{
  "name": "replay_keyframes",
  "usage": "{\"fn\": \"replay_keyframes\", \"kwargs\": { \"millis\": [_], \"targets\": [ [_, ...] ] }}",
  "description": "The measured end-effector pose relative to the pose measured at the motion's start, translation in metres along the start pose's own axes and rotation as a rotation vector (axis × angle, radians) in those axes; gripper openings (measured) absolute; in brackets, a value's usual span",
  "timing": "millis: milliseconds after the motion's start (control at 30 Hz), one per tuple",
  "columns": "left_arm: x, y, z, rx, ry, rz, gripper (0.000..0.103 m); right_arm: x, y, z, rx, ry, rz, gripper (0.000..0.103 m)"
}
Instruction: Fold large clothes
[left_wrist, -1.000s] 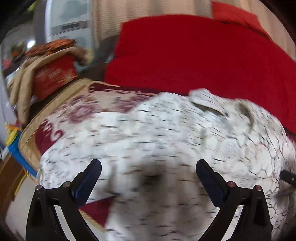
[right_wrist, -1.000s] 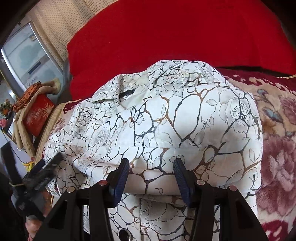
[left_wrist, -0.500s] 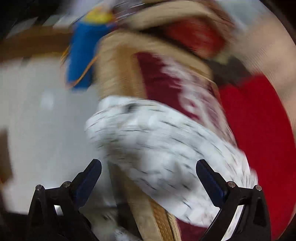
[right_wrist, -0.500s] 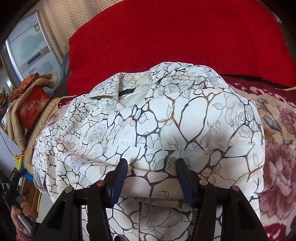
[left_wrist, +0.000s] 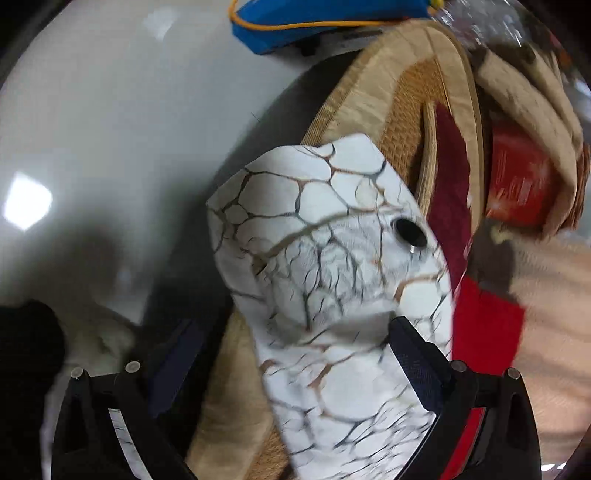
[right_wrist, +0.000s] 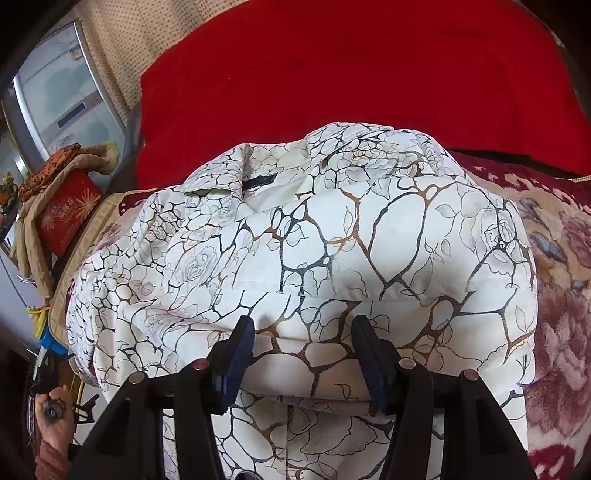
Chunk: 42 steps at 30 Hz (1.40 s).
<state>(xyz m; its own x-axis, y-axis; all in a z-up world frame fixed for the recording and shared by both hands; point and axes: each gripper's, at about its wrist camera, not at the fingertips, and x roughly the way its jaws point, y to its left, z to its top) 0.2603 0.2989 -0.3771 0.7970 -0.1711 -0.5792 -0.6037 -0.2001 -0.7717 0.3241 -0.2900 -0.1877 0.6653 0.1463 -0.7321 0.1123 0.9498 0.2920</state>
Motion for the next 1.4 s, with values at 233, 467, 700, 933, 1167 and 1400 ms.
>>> {"fn": "replay_keyframes", "kwargs": {
  "millis": [233,467,700,933,1167,1400],
  "targets": [
    [0.006,-0.021,0.005,0.074,-0.044,-0.101,0.029,-0.001,-0.001,0.001,0.003,0.004,0.010,0.058],
    [-0.043,-0.081,-0.018,0.375,-0.194,-0.129,0.006,-0.005,-0.003,-0.001,0.014,0.004,0.033,0.058],
    [-0.101,-0.171,-0.093,0.868,-0.259,-0.204,0.005,-0.021,-0.008,-0.003,0.027,-0.032,0.085,0.059],
    [-0.112,-0.224,-0.258,1.300,-0.103,-0.327,0.005,-0.053,-0.032,0.005,0.086,-0.134,0.107,0.059],
    [-0.084,-0.204,-0.452,1.685,0.311,-0.378,0.009,-0.084,-0.076,0.017,0.208,-0.221,0.112,0.059],
    [-0.074,-0.209,-0.489,1.713,0.644,-0.354,0.070,-0.097,-0.113,0.029,0.345,-0.237,0.231,0.068]
  ]
}}
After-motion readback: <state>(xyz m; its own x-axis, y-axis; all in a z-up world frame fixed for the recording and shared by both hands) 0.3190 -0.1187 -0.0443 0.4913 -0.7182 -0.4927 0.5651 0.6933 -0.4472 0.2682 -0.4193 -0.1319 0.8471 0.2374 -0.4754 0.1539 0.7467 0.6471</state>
